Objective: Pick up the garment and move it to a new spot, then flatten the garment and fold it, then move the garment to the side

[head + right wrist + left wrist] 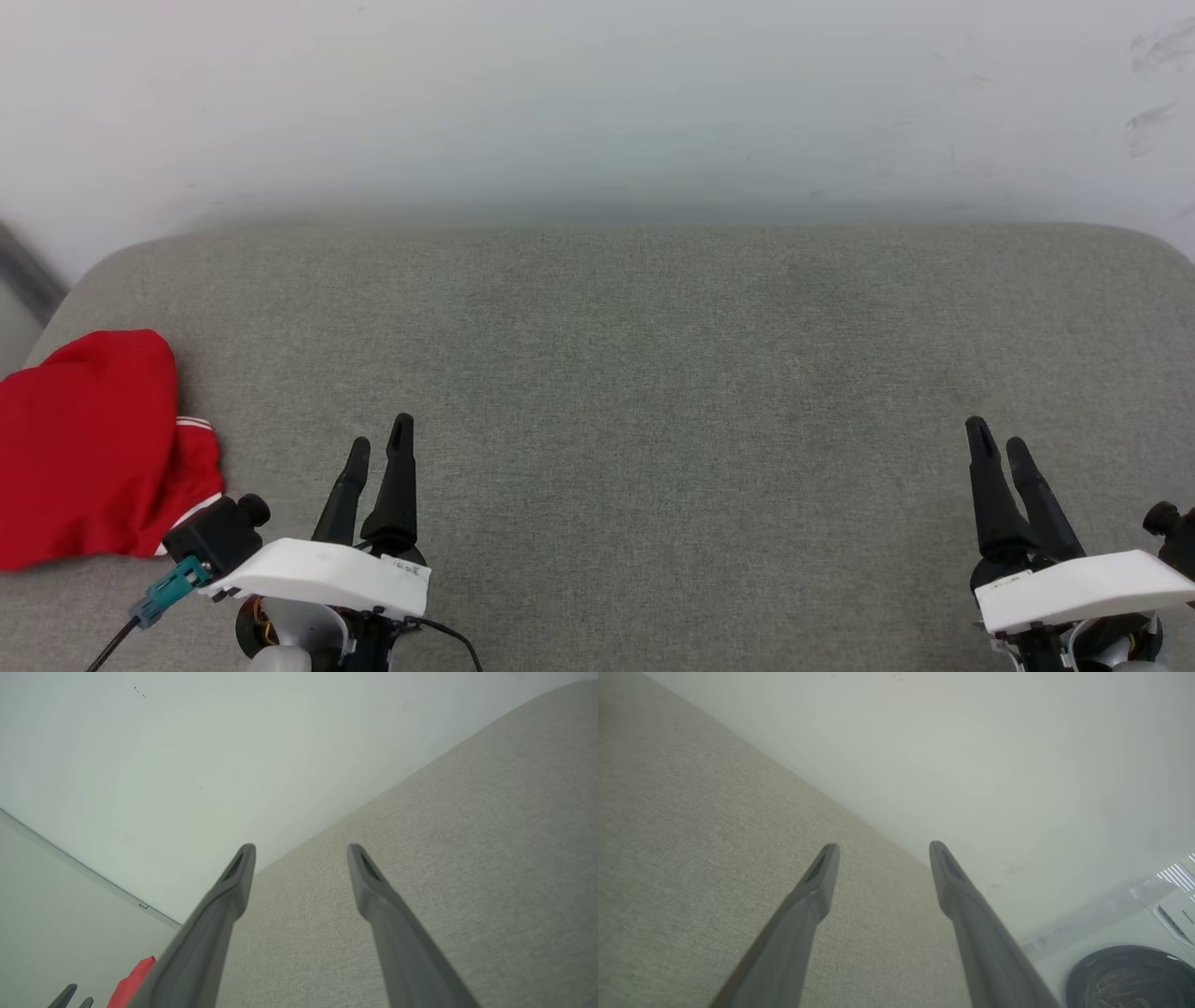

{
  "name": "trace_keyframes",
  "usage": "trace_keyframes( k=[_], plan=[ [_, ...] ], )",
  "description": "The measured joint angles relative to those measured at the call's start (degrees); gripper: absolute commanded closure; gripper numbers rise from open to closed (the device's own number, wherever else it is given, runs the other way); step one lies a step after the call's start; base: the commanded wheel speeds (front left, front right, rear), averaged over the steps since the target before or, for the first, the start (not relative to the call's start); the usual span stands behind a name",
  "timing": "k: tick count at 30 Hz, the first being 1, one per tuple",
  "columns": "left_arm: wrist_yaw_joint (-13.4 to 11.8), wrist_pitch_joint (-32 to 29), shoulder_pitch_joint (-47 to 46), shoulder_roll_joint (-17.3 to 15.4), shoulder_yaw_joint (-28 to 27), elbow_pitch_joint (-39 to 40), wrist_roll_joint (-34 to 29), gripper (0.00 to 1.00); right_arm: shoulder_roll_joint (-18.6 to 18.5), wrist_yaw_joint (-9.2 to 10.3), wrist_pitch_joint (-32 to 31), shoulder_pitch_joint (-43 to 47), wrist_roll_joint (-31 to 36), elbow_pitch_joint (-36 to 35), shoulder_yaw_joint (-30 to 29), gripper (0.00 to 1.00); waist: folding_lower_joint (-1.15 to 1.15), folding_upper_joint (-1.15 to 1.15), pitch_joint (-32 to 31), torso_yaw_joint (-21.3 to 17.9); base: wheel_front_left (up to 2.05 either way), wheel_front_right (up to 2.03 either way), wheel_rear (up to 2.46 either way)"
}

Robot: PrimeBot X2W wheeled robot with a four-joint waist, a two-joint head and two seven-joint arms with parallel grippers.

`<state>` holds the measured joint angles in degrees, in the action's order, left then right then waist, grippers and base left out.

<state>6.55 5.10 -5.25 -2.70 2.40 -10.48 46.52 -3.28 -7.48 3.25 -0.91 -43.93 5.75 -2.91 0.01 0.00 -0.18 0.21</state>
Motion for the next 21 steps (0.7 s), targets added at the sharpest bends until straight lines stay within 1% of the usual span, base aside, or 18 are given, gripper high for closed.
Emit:
trace_keyframes(
  k=[10, 21],
  plan=[
    [-0.26, 1.66, -0.74, -0.40, 0.98, 0.12, -9.82, 0.00, -0.01, 0.00, -0.02, 0.04, 9.02, -1.05, 0.05, 0.00, 0.00, 0.00, 0.10, 0.11, 0.00, 0.00, 0.00],
    [-1.02, 3.43, -0.96, -1.31, 2.23, -0.60, -18.24, 0.00, 0.10, 0.00, -0.30, 0.36, 17.51, -1.94, -0.52, 0.00, 0.00, 0.00, -0.06, 0.13, 0.00, 0.00, 0.00]
  ],
)
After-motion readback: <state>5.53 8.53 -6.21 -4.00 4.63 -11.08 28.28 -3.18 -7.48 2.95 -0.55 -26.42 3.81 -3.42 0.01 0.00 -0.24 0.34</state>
